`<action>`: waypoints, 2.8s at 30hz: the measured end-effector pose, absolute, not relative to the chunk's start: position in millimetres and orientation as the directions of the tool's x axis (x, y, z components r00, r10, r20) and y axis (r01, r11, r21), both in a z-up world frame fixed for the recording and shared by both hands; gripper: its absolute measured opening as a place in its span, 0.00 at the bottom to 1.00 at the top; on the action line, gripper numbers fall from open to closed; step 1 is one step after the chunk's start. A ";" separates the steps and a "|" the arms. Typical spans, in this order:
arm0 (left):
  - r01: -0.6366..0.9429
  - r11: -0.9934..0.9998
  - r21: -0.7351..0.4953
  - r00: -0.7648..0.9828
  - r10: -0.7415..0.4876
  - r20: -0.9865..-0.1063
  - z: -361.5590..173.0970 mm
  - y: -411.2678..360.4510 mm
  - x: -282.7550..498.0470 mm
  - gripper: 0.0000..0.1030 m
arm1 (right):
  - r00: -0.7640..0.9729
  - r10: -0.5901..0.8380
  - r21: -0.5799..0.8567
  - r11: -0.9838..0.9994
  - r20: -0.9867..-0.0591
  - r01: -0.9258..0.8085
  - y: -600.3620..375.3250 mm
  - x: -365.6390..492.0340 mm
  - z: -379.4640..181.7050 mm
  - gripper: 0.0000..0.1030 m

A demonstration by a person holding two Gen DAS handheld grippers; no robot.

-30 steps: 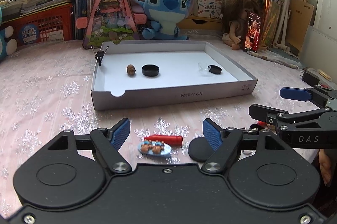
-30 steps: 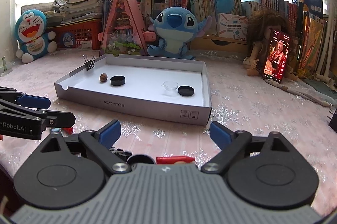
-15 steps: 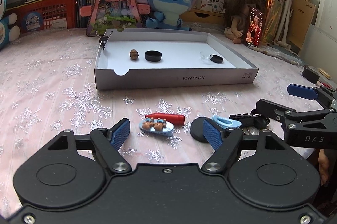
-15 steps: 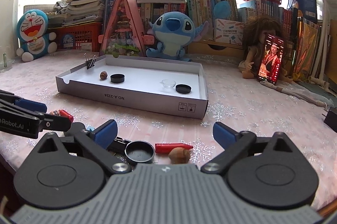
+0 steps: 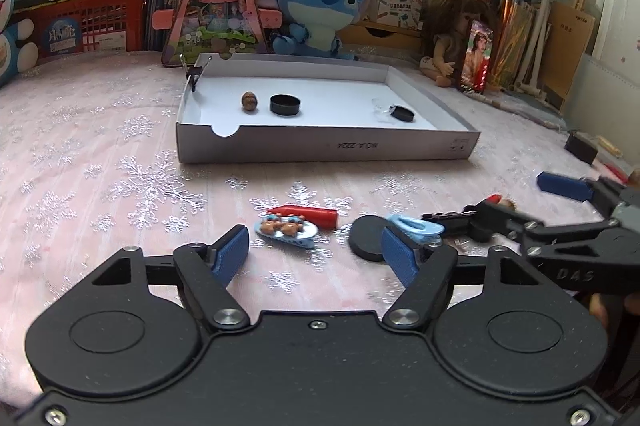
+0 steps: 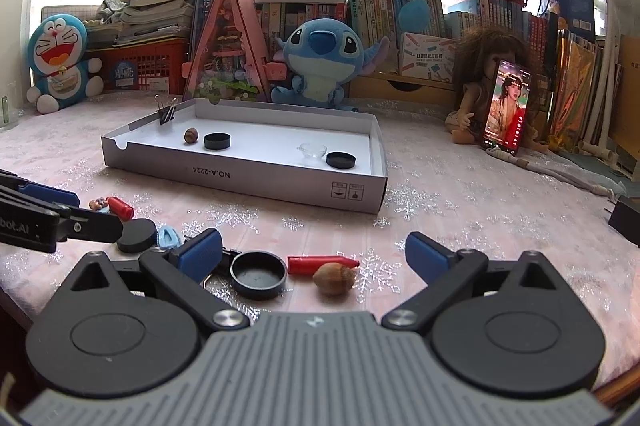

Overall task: Organize rigid objects
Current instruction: 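Grasp the flat black disc with the left gripper while the right gripper grasps the black round cup, then carry the black disc and black cup with both grippers over the white tray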

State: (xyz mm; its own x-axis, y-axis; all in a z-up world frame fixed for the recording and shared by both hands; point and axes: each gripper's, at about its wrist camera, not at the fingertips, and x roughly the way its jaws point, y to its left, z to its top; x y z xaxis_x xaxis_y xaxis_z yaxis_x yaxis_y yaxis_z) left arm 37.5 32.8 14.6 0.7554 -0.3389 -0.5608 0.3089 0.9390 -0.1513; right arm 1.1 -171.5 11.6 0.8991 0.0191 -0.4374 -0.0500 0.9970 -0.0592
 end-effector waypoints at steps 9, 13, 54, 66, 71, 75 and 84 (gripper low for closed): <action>0.356 0.926 -0.125 0.753 -0.364 -0.548 15.4 15.7 22.9 0.45 | 0.887 0.049 -0.072 0.993 -0.458 -0.092 -160.8 -8.8 5.1 0.73; 0.370 0.922 -0.116 0.753 -0.371 -0.544 13.8 8.6 19.1 0.40 | 0.884 0.060 -0.079 0.991 -0.464 -0.109 -157.7 -11.5 3.1 0.65; 0.350 0.934 -0.078 0.777 -0.335 -0.532 4.5 -9.6 23.3 0.29 | 0.876 0.052 0.012 0.999 -0.480 -0.053 -157.9 1.7 -1.2 0.40; 0.332 0.940 -0.075 0.791 -0.321 -0.521 10.8 -6.7 20.1 0.29 | 0.884 0.043 0.000 0.999 -0.465 -0.048 -153.1 -1.1 6.4 0.37; 0.328 0.941 -0.077 0.802 -0.321 -0.504 19.3 -2.7 15.4 0.29 | 0.890 0.044 -0.004 0.999 -0.454 -0.051 -152.8 -2.4 13.7 0.37; 0.318 0.945 -0.082 0.809 -0.315 -0.496 24.7 1.1 14.9 0.29 | 0.891 0.037 -0.013 0.999 -0.452 -0.048 -151.8 -3.0 17.4 0.37; 0.284 0.954 -0.093 0.819 -0.291 -0.495 29.5 10.4 14.7 0.29 | 0.896 0.032 -0.006 0.999 -0.444 -0.038 -154.7 -4.4 23.0 0.36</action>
State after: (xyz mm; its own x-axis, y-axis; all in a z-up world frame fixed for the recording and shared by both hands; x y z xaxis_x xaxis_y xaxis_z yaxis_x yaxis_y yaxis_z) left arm 14.7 10.4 29.5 0.8186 -0.2914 -0.4950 0.2837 0.9544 -0.0927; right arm -4.4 -154.7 23.0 0.8956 0.0318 -0.4437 -0.0383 0.9992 -0.0058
